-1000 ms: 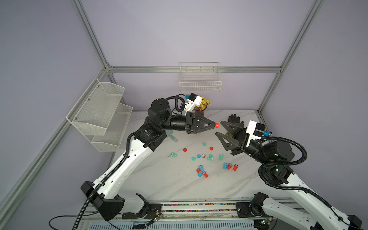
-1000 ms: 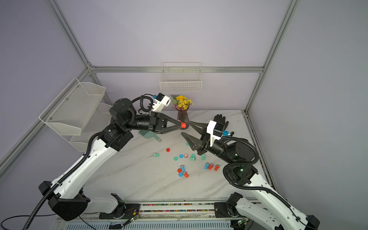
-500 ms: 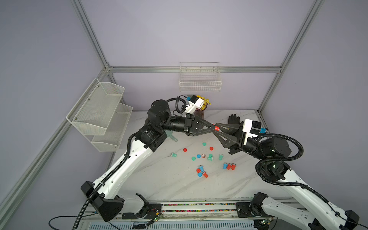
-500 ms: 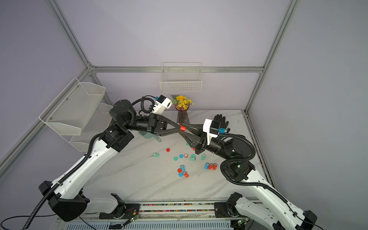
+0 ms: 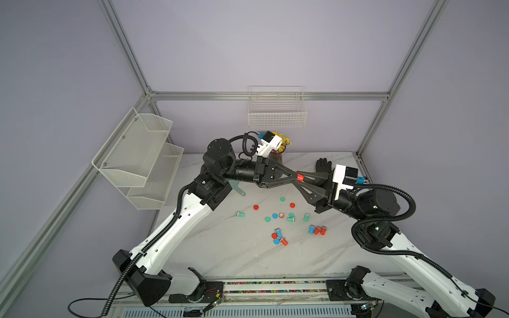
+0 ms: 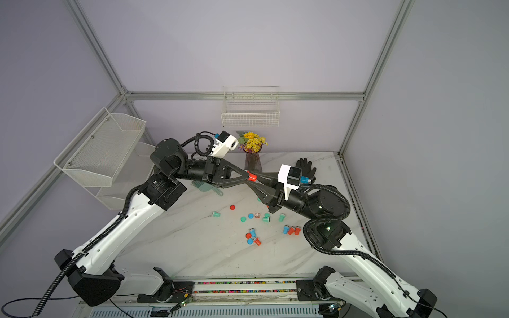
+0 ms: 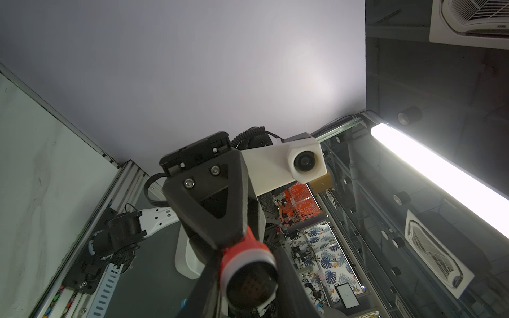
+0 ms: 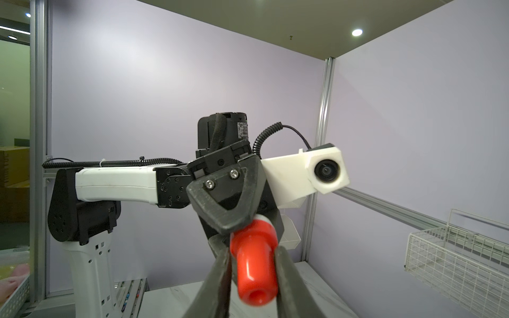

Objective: Close the stamp cap
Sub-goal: Pick up the stamp from the center of the board.

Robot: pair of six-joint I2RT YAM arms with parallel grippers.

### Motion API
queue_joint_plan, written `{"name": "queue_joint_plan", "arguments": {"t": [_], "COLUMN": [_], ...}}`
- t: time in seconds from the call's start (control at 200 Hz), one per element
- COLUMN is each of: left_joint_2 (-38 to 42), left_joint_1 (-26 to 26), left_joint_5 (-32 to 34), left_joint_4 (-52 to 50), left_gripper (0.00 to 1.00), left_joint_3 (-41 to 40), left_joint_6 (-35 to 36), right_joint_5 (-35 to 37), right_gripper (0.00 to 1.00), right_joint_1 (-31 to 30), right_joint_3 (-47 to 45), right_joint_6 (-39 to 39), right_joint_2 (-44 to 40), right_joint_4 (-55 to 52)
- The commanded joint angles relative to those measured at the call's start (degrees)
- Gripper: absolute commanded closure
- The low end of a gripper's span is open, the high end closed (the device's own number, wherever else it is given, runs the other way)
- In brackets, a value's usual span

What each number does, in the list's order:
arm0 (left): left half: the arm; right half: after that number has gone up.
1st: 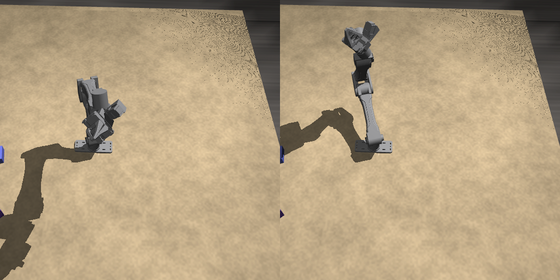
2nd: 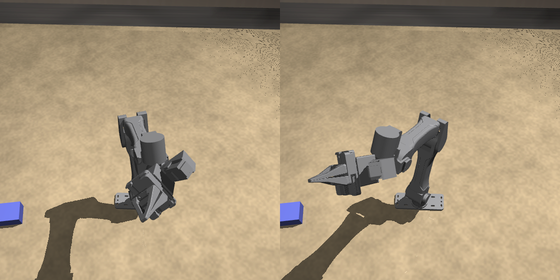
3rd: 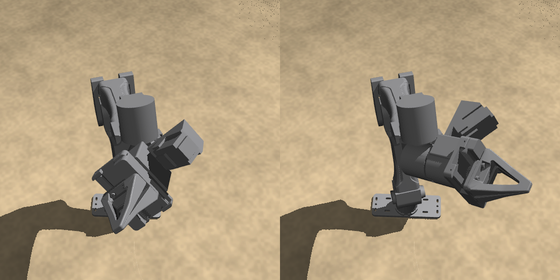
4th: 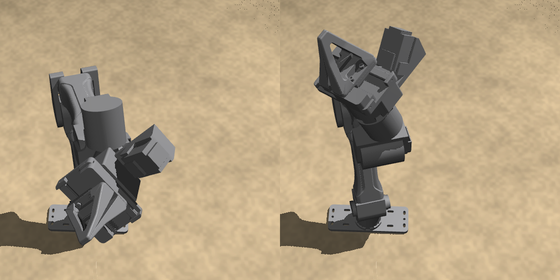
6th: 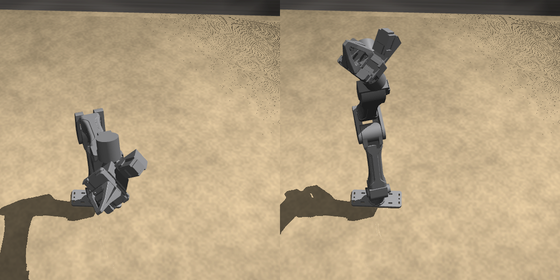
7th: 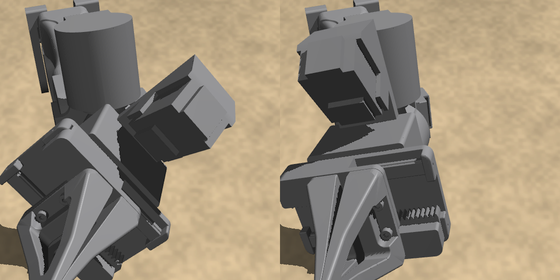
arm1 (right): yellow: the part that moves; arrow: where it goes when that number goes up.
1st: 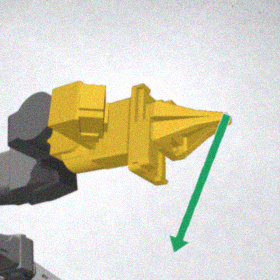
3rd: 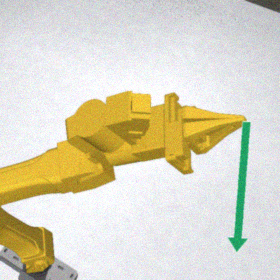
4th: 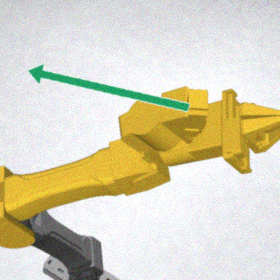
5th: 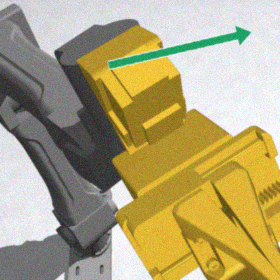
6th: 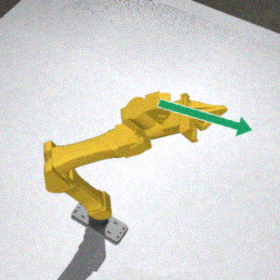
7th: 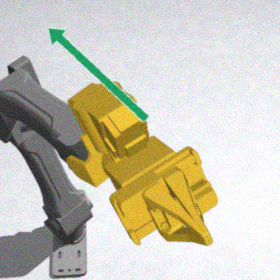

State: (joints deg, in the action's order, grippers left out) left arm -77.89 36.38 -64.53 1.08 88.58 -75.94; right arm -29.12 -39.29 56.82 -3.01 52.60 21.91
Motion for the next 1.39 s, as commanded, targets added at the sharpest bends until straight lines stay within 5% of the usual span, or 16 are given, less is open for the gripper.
{"name": "queue_joint_plan", "arguments": {"t": [0.0,0.14,0.485,0.75,0.94,1.085,1.185,1.39], "left_joint_2": [0.42,0.37,0.37,2.39,5.69,5.29,3.75,4.34], "left_joint_1": [-0.26,-0.26,-0.26,-5.46,-15.91,-21.56,-22.32,-22.40], "left_joint_5": [-1.17,-1.21,-1.39,0.87,5.28,14.18,28.98,58.04], "left_joint_4": [2.46,2.57,2.53,-1.82,-17.82,-36.37,-47.39,-44.48], "left_gripper": [0.88,0.89,0.87,0.38,0.26,0.25,0.24,0.24], "left_joint_3": [0.21,0.21,-0.99,-1.48,-1.77,0.45,3.31,-3.84], "left_joint_6": [-0.43,-0.44,-0.44,3.24,16.91,34.58,47.64,60.05], "right_joint_5": [-0.58,-0.49,-0.85,3.10,7.32,11.23,14.71,21.66], "right_gripper": [0.69,0.70,0.91,1.00,1.00,1.00,1.00,1.00], "right_joint_1": [-0.18,-0.11,-0.17,-0.17,-0.18,-0.18,-0.18,-0.18], "right_joint_3": [1.27,1.20,1.36,0.80,0.84,3.51,6.89,17.47], "right_joint_6": [0.15,0.07,-0.16,-0.21,-0.31,-1.32,-3.61,-5.60], "right_joint_2": [0.00,0.10,0.14,-1.41,-3.04,-1.49,1.45,14.01], "right_joint_4": [2.69,2.70,2.11,-2.75,-9.74,-18.44,-26.31,-46.75]}}
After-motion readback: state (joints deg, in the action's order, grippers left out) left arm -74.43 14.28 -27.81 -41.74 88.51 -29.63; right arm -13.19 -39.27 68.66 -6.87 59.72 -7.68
